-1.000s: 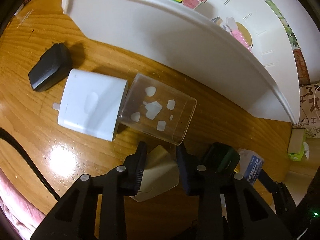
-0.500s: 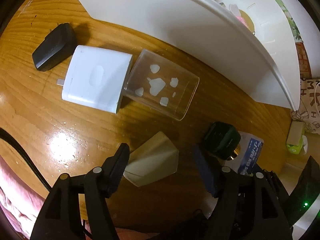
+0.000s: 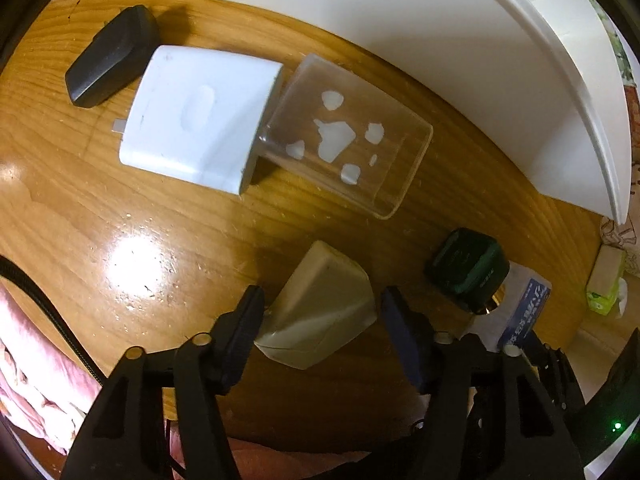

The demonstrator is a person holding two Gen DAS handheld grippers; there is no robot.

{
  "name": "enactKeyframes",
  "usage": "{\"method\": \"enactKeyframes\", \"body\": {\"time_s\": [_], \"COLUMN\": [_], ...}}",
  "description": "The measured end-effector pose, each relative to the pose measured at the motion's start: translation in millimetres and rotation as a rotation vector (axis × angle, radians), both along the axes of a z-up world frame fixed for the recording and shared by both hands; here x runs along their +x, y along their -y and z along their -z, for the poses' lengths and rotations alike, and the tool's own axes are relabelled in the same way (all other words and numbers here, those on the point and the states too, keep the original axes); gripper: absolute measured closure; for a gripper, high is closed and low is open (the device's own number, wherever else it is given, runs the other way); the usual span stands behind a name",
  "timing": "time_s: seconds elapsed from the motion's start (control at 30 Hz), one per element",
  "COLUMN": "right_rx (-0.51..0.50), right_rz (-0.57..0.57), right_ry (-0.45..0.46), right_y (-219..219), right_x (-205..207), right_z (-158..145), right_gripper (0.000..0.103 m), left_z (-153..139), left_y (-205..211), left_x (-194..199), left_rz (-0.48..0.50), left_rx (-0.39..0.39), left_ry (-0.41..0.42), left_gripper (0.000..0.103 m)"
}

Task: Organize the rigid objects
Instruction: 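Grasp the beige wedge with the left tool while the right tool grasps the blue floss box, then lift and carry the beige wedge and floss box with both tools over the basket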

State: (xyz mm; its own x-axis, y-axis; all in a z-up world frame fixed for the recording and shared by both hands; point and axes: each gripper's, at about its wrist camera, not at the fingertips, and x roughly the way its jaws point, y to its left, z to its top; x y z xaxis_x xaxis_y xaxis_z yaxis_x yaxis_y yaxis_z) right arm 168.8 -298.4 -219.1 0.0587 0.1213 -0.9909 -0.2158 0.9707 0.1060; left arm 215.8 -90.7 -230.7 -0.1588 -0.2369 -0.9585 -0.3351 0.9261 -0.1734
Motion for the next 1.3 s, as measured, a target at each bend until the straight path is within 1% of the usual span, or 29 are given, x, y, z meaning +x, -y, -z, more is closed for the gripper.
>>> {"method": "enactKeyframes", "body": {"time_s": [0.07, 0.2, 0.37, 0.5, 0.67, 0.93, 0.97, 1.13, 1.2, 1.3], "right_rx": [-0.003, -0.011, -0.009, 0.003, 0.021, 0.040, 0.041, 0.056, 0.064, 0.072], "right_rz": [0.005, 0.010, 0.015, 0.016, 0.016, 0.019, 0.018, 0.025, 0.025, 0.021], "right_ry": [-0.003, -0.004, -0.002, 0.002, 0.009, 0.050, 0.058, 0.089, 0.107, 0.145], "right_y": [-1.3, -4.0, -4.8, -4.8, -1.6, -1.3, -1.0, 8.1, 4.7, 9.2], "right_x": [0.3, 0.1, -1.8, -5.9, -13.8, -28.7, -29.8, -31.5, -32.1, -30.5], "right_z": [2.7, 7.2, 6.3, 4.3, -0.5, -19.3, -22.2, -40.2, -51.2, -68.9], "right_gripper": [0.034, 0.034, 0.034, 0.034, 0.035, 0.036, 0.037, 0.037, 0.037, 0.037], "left_z": [3.7, 1.9, 5.2, 7.1, 4.6, -21.3, -31.4, -49.2, -57.1, -69.2], "left_y": [1.8, 5.8, 3.4, 1.6, 1.4, 0.8, -0.6, -5.7, -10.6, -12.5], "left_x": [-2.9, -10.0, -22.6, -37.9, -59.2, -84.8, -78.6, -87.4, -76.3, -73.6], "left_rz": [0.007, 0.008, 0.004, 0.001, 0.007, 0.028, 0.033, 0.078, 0.096, 0.126], "left_rx": [-0.017, -0.039, -0.070, -0.093, -0.109, -0.108, -0.107, -0.084, -0.076, -0.057], "left_ry": [-0.006, -0.013, -0.020, -0.031, -0.017, 0.020, 0.023, 0.054, 0.064, 0.086], "left_gripper": [0.044, 0.044, 0.045, 0.045, 0.045, 0.045, 0.045, 0.045, 0.045, 0.045]}}
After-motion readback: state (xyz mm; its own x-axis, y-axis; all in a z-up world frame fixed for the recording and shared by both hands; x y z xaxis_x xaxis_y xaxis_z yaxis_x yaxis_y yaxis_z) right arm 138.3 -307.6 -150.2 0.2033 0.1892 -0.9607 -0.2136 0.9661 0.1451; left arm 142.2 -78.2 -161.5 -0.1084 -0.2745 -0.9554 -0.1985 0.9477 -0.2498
